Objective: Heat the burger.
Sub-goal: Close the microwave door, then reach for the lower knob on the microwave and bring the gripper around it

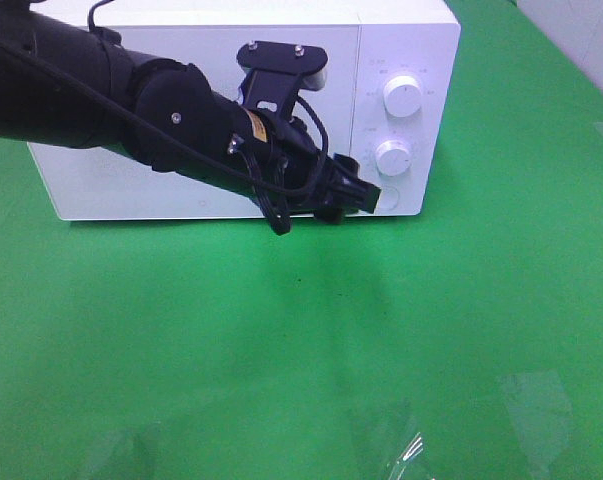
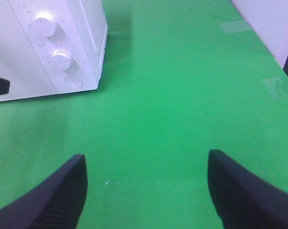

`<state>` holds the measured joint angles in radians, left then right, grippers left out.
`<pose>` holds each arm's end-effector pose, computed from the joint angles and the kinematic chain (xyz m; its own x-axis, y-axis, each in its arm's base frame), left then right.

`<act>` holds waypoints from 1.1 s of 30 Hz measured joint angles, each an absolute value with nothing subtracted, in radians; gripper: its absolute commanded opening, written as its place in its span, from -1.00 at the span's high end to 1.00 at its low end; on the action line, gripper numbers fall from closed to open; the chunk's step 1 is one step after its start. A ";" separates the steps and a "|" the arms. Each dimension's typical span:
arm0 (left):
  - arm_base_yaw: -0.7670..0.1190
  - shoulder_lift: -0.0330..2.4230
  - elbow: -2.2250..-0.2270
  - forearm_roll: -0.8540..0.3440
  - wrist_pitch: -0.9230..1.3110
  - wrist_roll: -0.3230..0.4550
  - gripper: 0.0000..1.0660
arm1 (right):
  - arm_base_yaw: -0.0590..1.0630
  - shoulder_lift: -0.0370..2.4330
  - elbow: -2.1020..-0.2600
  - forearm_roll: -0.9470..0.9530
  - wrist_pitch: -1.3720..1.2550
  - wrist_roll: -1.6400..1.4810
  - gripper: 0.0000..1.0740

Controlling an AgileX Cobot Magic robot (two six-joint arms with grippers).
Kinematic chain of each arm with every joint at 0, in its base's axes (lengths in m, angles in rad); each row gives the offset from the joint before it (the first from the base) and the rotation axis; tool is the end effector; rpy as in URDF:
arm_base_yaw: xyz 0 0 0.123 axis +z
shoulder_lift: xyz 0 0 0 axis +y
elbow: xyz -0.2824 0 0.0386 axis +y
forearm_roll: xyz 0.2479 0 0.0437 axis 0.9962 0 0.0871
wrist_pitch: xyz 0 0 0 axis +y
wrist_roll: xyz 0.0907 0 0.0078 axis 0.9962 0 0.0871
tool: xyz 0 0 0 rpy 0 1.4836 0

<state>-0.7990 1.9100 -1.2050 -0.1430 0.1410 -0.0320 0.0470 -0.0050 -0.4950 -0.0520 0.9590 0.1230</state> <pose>0.2871 -0.2976 0.1865 -0.5975 0.3663 -0.7133 0.6330 0.7616 -0.1391 -0.0011 -0.0039 0.2843 -0.3614 0.0760 -0.9293 0.0264 0.9971 0.0713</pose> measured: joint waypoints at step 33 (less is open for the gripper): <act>-0.568 1.534 -1.206 -0.198 1.045 -0.059 -0.86 | 0.047 -0.005 -0.495 -0.052 0.959 0.124 -0.26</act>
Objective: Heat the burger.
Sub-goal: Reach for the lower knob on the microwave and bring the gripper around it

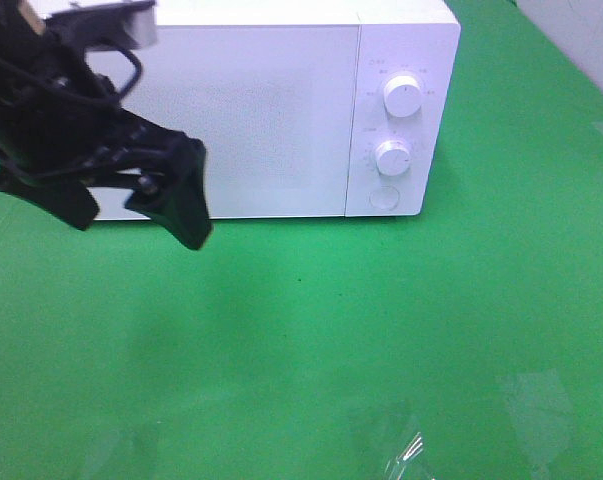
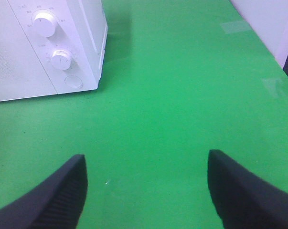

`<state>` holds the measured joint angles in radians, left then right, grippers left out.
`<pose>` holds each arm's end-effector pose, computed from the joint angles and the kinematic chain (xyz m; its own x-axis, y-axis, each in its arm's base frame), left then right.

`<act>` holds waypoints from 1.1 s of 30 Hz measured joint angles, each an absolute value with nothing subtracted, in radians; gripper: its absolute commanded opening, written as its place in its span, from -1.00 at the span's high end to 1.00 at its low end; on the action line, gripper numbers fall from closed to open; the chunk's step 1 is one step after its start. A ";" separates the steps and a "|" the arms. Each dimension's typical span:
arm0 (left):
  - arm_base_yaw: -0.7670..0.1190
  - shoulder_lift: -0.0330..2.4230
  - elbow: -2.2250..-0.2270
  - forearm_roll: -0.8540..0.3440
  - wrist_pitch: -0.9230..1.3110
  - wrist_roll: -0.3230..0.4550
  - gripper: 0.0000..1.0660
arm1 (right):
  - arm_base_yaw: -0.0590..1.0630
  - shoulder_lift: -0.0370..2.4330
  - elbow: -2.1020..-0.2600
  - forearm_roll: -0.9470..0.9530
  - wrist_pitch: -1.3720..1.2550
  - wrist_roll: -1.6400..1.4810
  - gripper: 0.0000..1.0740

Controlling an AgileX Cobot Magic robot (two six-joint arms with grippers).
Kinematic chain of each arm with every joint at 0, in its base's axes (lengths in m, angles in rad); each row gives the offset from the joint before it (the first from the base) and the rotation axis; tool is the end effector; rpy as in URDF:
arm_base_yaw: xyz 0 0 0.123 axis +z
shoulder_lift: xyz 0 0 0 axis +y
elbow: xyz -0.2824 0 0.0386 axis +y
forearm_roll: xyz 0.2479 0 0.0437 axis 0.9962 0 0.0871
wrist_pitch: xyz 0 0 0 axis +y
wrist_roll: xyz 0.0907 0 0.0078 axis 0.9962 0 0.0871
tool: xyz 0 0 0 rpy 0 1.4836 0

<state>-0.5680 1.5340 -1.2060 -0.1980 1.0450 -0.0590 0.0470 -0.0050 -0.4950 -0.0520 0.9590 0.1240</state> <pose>0.2469 -0.1759 0.2822 -0.8874 0.3808 -0.2599 0.4363 0.8757 -0.2067 -0.0011 -0.0039 0.2843 -0.3614 0.0770 -0.9292 0.0267 0.9970 0.0722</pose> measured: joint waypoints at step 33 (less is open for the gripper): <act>-0.198 0.757 -0.648 -0.051 1.209 -0.033 -0.86 | 0.047 -0.005 -0.495 -0.052 0.959 0.124 -0.26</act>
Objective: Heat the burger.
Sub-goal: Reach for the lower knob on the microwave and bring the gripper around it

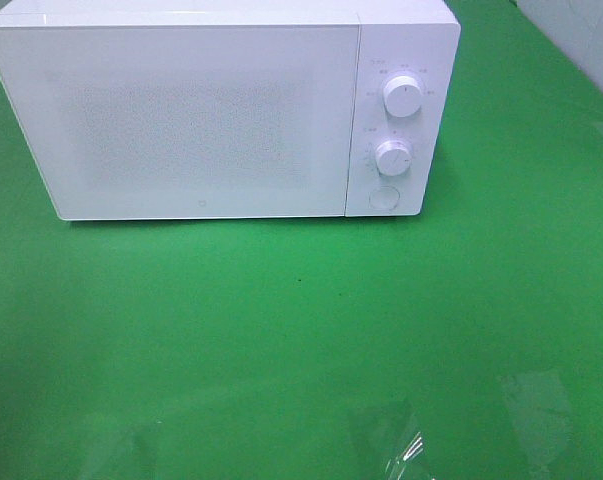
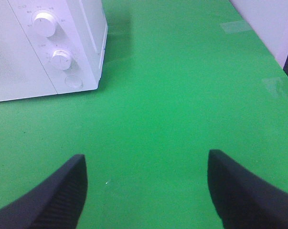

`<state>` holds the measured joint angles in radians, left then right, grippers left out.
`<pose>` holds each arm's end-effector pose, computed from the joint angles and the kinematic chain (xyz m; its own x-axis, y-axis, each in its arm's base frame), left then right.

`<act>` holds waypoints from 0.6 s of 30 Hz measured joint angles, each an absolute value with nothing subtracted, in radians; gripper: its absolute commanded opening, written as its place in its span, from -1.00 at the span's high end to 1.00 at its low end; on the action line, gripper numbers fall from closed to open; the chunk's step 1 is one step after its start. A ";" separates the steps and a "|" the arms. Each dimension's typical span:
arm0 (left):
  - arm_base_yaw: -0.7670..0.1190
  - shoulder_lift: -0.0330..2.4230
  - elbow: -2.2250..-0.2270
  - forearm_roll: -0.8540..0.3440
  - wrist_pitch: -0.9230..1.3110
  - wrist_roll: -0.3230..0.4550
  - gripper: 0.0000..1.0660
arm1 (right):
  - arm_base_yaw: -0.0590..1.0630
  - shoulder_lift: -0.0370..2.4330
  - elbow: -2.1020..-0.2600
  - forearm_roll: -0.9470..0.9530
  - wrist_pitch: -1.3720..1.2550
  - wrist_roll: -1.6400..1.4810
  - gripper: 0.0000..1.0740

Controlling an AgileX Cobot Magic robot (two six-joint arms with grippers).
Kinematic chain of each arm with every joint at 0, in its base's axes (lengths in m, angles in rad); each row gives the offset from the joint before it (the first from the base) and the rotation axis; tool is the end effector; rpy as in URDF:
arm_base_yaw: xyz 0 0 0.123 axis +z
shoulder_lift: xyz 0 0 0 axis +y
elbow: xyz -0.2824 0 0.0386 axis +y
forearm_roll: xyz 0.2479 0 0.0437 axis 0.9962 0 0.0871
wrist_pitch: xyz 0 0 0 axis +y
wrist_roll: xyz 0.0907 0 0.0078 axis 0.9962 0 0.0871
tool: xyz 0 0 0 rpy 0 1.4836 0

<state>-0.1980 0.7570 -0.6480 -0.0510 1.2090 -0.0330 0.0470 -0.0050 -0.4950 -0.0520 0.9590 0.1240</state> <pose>0.0998 -0.0245 0.2757 -0.9338 0.1354 -0.3312 0.1646 0.9844 -0.0619 -0.0011 -0.0039 0.2843 -0.3614 0.0770 -0.9292 0.0267 0.9970 0.0722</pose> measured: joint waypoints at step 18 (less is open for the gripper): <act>-0.198 0.320 -0.520 -0.096 1.082 0.039 -0.86 | 0.047 -0.005 -0.495 -0.052 0.959 0.124 -0.26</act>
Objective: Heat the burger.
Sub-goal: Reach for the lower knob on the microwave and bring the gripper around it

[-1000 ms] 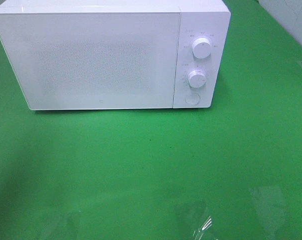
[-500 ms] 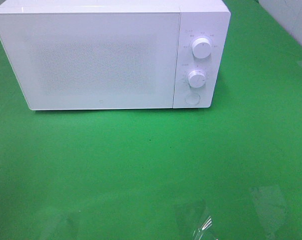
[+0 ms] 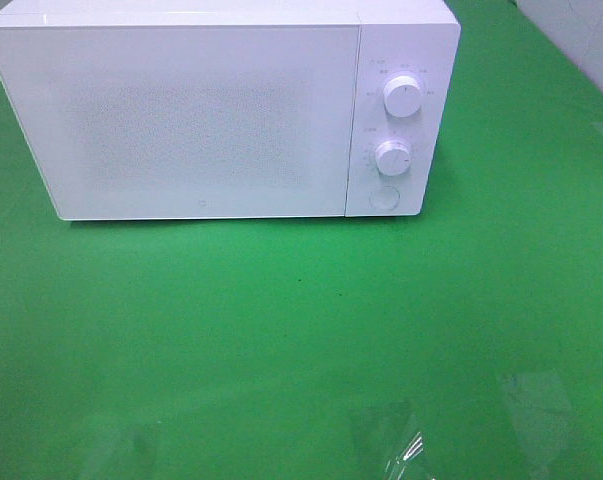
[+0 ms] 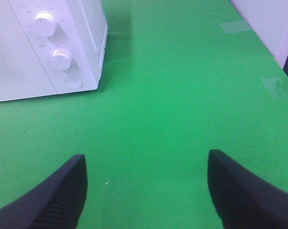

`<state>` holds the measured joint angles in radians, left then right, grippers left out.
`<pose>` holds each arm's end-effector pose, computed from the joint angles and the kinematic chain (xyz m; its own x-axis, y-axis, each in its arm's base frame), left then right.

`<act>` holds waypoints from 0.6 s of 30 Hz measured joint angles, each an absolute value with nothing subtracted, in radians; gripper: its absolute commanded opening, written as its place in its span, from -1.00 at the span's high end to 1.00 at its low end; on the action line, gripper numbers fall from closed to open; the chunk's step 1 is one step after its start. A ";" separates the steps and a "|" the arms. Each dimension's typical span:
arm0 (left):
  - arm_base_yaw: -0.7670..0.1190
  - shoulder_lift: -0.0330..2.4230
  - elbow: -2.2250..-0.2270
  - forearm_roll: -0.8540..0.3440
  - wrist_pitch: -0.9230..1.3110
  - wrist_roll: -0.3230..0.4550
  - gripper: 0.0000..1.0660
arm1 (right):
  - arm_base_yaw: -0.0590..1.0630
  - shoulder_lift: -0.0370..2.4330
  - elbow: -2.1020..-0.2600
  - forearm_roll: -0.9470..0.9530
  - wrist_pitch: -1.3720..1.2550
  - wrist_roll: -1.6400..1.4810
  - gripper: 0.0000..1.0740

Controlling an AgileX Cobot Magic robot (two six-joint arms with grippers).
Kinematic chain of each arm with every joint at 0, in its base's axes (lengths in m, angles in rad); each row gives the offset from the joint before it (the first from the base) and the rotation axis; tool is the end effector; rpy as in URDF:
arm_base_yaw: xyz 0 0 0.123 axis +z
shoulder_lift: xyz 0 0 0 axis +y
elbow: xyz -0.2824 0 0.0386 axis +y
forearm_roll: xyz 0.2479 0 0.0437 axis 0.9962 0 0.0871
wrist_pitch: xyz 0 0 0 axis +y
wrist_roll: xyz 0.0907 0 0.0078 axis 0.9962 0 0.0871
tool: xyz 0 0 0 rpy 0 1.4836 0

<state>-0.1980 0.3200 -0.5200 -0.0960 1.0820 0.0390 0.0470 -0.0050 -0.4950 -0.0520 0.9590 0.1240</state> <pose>0.0396 -0.0158 0.2758 -0.7000 0.1342 -0.7014 0.2499 0.9661 -0.0646 -0.0011 -0.0039 0.2843 -0.3614 0.0770 -0.9292 0.0267 0.9970 0.0722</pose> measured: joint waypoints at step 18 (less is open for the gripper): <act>-0.019 0.001 -0.519 -0.096 1.075 0.039 -0.86 | 0.047 -0.005 -0.495 -0.052 0.959 0.125 -0.26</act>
<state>-0.0190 0.0010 -0.5190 -0.0960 1.0750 0.0390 0.0470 -0.0050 -0.4950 -0.0520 0.9590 0.1250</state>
